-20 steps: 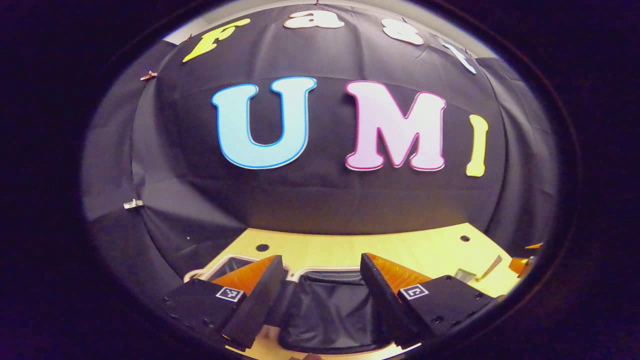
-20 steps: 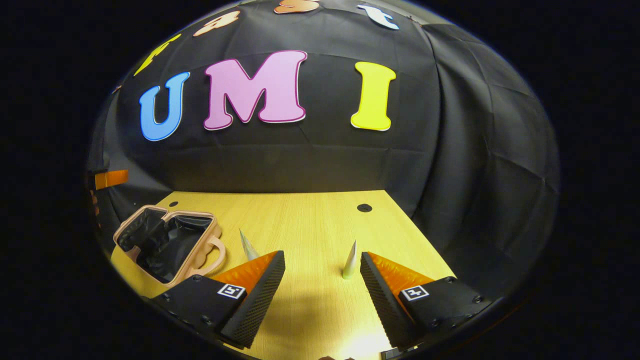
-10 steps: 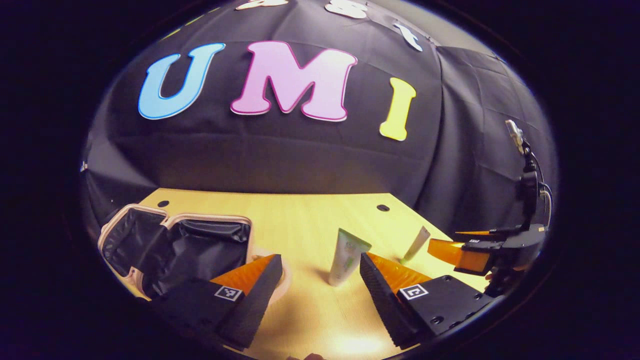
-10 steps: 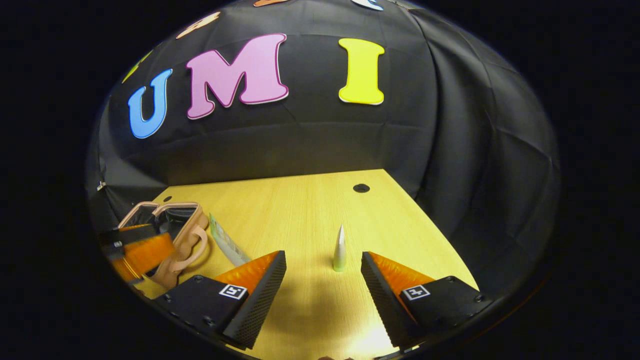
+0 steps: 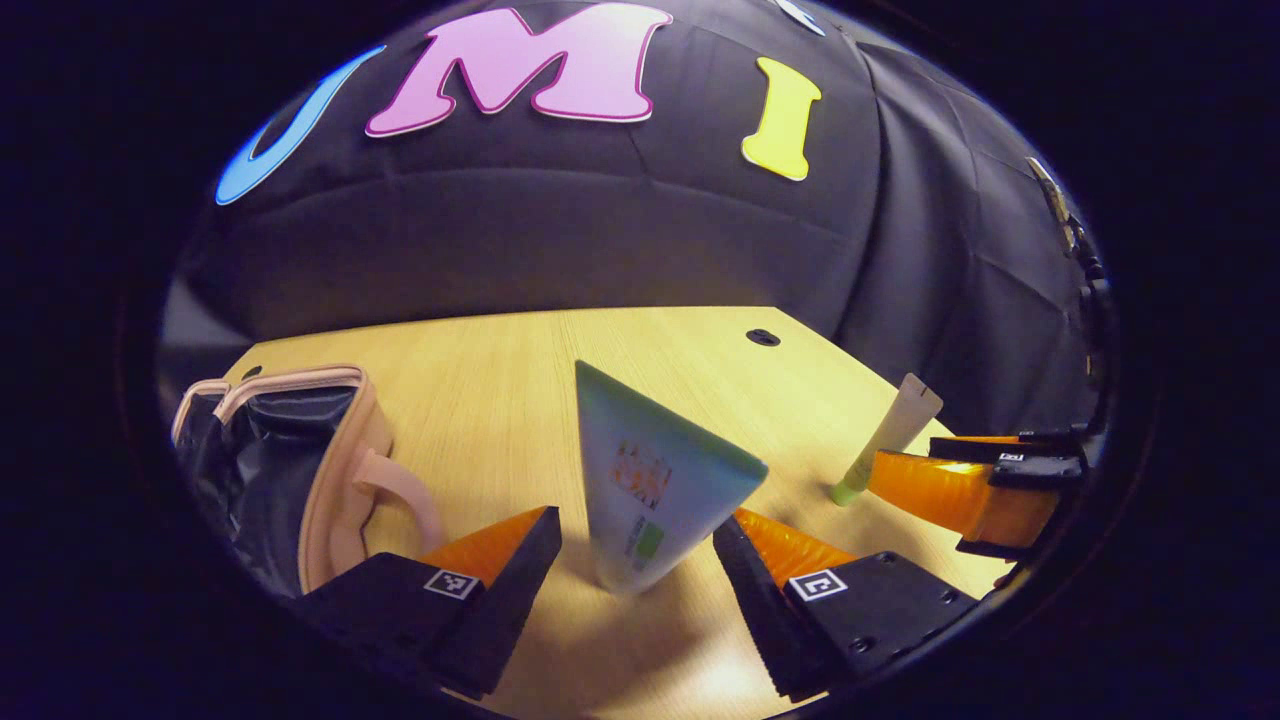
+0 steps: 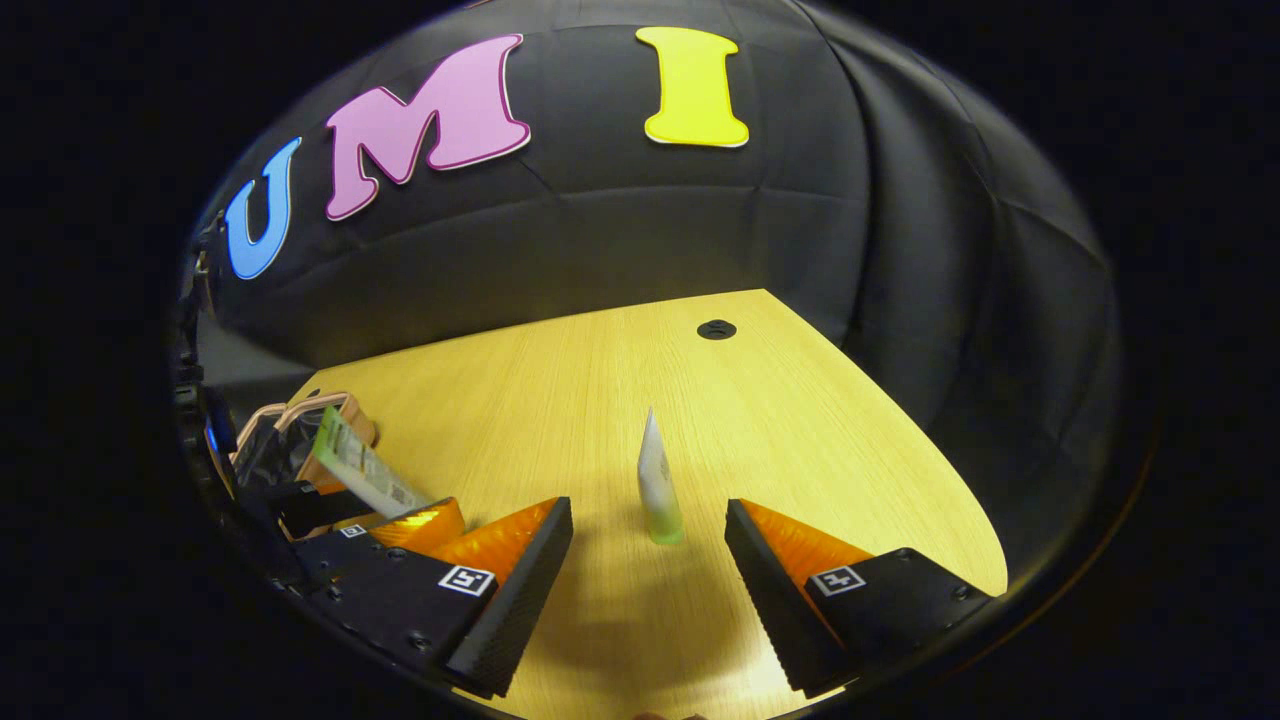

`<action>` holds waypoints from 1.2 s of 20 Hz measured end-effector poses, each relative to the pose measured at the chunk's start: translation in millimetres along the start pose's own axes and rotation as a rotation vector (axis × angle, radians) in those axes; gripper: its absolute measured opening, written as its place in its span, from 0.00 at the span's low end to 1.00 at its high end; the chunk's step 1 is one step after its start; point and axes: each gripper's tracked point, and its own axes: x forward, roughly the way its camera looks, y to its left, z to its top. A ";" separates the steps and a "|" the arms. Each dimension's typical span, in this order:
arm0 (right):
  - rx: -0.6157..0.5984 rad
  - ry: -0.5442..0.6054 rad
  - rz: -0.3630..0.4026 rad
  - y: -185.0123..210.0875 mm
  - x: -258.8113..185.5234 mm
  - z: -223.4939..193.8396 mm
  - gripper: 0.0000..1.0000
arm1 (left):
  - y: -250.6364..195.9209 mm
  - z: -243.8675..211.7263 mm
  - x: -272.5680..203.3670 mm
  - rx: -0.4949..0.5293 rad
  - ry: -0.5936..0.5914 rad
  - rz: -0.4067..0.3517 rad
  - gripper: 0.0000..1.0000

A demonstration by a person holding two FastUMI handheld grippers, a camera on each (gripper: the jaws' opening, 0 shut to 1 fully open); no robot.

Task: First open the suitcase, pack the skin care products into it, and then close the suitcase.

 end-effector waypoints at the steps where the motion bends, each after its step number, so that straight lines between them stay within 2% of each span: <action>1: 0.005 0.013 0.000 -0.9 6.4 -4.1 0.98 | 0.3 -0.6 6.9 -0.014 0.009 0.017 0.95; 3: 0.027 0.025 0.001 -1.2 16.0 -6.8 0.98 | 4.1 -6.0 18.1 -0.021 0.039 0.066 0.81; 4: 0.036 0.027 0.003 -0.3 21.2 -8.1 0.98 | 10.0 -11.9 21.9 -0.022 0.056 0.098 0.70; 6: 0.062 0.035 0.006 1.0 29.2 -10.3 0.98 | 11.9 -19.9 26.1 -0.038 0.080 0.119 0.55; 7: 0.078 0.041 0.004 2.6 32.7 -10.9 0.98 | 13.2 -15.2 28.5 -0.037 0.062 0.117 0.56; 8: 0.087 0.039 0.002 4.9 36.5 -10.9 0.98 | 12.4 -15.6 27.4 -0.035 0.064 0.112 0.49; 12: 0.074 0.001 -0.031 2.8 57.6 -6.2 0.97 | 16.1 -15.1 30.6 0.000 0.053 0.112 0.52; 13: 0.072 0.008 -0.044 -0.6 62.3 -9.2 0.97 | 16.1 -14.3 30.8 -0.002 0.049 0.110 0.48; 15: 0.058 0.036 -0.075 -8.3 70.0 -21.1 0.97 | 14.5 -13.3 30.6 -0.004 0.046 0.108 0.48; 17: 0.021 0.005 -0.103 -14.6 73.0 -11.5 0.93 | 15.1 -12.7 31.9 0.000 0.047 0.107 0.48; 20: 0.033 0.026 -0.101 -14.0 73.8 -18.8 0.39 | 14.6 -12.8 33.5 0.014 0.045 0.106 0.48; 21: 0.033 0.017 -0.107 -15.7 75.9 -14.1 0.34 | 14.5 -12.7 32.7 0.014 0.044 0.105 0.48; 22: 0.033 0.023 -0.081 -9.8 75.1 -17.1 0.25 | 14.3 -12.8 32.7 0.013 0.043 0.102 0.48; 23: 0.029 0.032 -0.063 -6.0 71.1 -19.4 0.37 | 13.8 -11.8 32.8 0.014 0.041 0.098 0.48; 24: 0.014 0.030 -0.059 -6.6 68.3 -19.5 0.26 | 14.5 -12.5 32.3 0.018 0.041 0.095 0.48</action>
